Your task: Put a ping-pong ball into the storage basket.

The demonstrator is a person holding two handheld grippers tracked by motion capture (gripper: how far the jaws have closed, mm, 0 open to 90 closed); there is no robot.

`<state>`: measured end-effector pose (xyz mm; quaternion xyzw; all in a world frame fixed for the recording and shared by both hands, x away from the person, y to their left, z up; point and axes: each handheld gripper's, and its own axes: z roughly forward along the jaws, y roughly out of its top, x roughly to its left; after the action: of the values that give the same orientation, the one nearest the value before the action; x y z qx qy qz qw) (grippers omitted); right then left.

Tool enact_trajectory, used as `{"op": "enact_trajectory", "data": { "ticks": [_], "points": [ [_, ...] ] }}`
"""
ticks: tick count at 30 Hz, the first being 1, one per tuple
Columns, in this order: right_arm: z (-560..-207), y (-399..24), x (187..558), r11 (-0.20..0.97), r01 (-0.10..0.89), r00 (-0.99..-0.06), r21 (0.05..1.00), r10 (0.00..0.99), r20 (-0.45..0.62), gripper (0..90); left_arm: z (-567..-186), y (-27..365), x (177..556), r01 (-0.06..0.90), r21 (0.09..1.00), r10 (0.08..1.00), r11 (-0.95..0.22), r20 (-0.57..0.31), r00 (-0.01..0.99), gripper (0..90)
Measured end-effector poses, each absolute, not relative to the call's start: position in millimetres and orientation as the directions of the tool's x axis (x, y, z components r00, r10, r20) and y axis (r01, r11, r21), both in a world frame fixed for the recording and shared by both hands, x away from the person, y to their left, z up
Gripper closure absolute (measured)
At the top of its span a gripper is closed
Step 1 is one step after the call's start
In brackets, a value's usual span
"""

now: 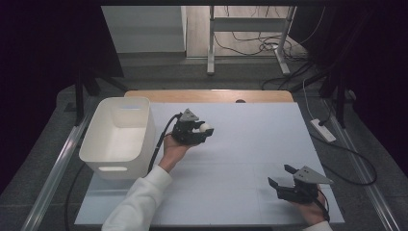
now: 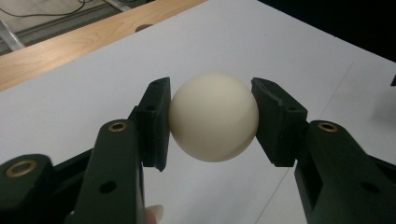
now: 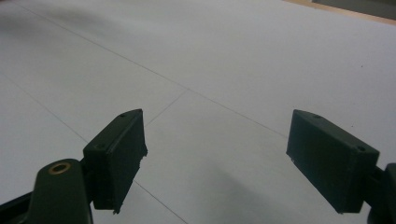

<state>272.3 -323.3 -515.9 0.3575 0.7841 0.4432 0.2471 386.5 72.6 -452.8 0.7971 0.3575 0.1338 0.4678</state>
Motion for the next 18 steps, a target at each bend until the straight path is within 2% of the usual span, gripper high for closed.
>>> {"op": "enact_trajectory", "data": {
  "ticks": [18],
  "points": [
    [-516,-322,272,0.357,0.339,-0.624,0.870,0.778,-0.076,19.4,-443,86,372,0.426,0.855,0.690,-0.297,-0.117,0.715,50.2]
  ]
}}
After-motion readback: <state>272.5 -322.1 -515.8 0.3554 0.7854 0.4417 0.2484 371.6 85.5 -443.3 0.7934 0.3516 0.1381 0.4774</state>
